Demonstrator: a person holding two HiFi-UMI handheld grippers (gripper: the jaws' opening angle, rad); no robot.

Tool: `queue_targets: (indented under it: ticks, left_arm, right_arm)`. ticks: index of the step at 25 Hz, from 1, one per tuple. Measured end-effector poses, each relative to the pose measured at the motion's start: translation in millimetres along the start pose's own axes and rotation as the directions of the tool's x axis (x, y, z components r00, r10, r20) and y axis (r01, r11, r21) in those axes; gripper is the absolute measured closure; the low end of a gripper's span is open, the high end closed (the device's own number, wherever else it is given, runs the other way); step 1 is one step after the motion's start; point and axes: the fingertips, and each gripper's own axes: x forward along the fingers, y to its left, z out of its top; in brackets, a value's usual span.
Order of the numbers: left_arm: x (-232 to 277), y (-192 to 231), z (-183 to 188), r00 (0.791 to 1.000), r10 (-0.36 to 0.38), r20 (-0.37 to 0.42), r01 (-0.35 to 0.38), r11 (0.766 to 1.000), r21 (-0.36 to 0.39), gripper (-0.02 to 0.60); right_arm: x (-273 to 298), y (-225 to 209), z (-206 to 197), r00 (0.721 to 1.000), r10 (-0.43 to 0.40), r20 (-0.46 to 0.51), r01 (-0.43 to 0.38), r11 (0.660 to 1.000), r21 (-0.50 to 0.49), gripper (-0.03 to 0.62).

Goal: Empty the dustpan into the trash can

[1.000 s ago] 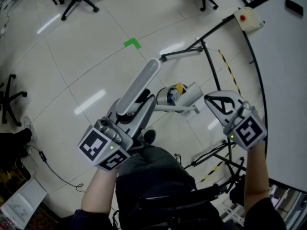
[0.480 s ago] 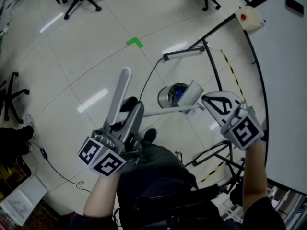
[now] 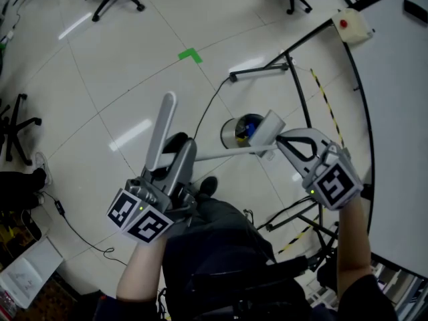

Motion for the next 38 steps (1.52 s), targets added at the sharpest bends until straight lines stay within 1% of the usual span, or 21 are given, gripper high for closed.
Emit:
queue_targets:
  ticks: [3,6,13,16,19,22,24,26,30,33,36,38]
  left_arm:
    - [1.6,4.3,4.4,1.0,0.012,0.013,-0.012,1.0,0.001,0.515]
    - [10.3,9.5,11.8,0.999,0.025,0.027,-0.025,1.0,-0.007,0.515]
    - [50.5,-7.4,22.0,1.0,0.001,-0.011,-0.001,1.0,0.031,0.515]
    - [69.8,-22.4,19.8,0.999,-0.013,-0.053,0.016,0.998,0.063,0.515]
    - [98.8,-51.2,13.7,0.99,-0.06,-0.124,0.076,0.989,0.13,0.515]
    - [127.8,-75.5,5.4,0.976,-0.101,-0.192,0.136,0.974,0.181,0.515]
    - [143.4,-88.4,1.4,0.965,-0.125,-0.232,0.175,0.962,0.21,0.516]
    - [156.7,-103.2,-2.6,0.95,-0.154,-0.273,0.223,0.945,0.241,0.517]
    - [188.6,-134.0,-14.8,0.909,-0.221,-0.354,0.33,0.9,0.284,0.518]
    - [212.6,-157.9,-24.8,0.882,-0.25,-0.399,0.384,0.873,0.301,0.518]
    - [230.2,-183.5,-44.3,0.847,-0.284,-0.449,0.449,0.833,0.322,0.518]
    - [241.3,-203.1,-58.0,0.821,-0.304,-0.483,0.497,0.796,0.344,0.52]
  right_arm:
    - [5.5,4.7,4.9,1.0,0.015,0.006,-0.015,1.0,-0.009,0.58]
    - [7.8,3.3,8.5,1.0,0.011,0.013,-0.011,1.0,-0.011,0.58]
    - [-11.0,-12.8,15.4,0.997,-0.065,0.039,0.064,0.998,0.029,0.58]
    - [-24.1,-17.1,11.8,0.994,-0.099,0.046,0.096,0.994,0.058,0.581]
    - [-39.8,-22.8,6.8,0.99,-0.131,0.049,0.126,0.988,0.087,0.58]
    - [-52.0,-24.2,-0.8,0.987,-0.157,0.042,0.151,0.981,0.119,0.581]
    - [-58.5,-25.5,-5.3,0.983,-0.181,0.041,0.174,0.975,0.139,0.58]
    - [-66.3,-28.1,-9.0,0.976,-0.215,0.038,0.206,0.965,0.161,0.58]
    - [-86.7,-36.6,-19.4,0.954,-0.298,0.024,0.285,0.933,0.219,0.58]
    - [-107.3,-42.1,-30.4,0.942,-0.335,0.011,0.321,0.912,0.257,0.58]
    - [-127.2,-40.0,-47.8,0.926,-0.377,-0.005,0.362,0.886,0.288,0.58]
    - [-138.9,-38.5,-58.1,0.914,-0.406,-0.015,0.39,0.867,0.309,0.58]
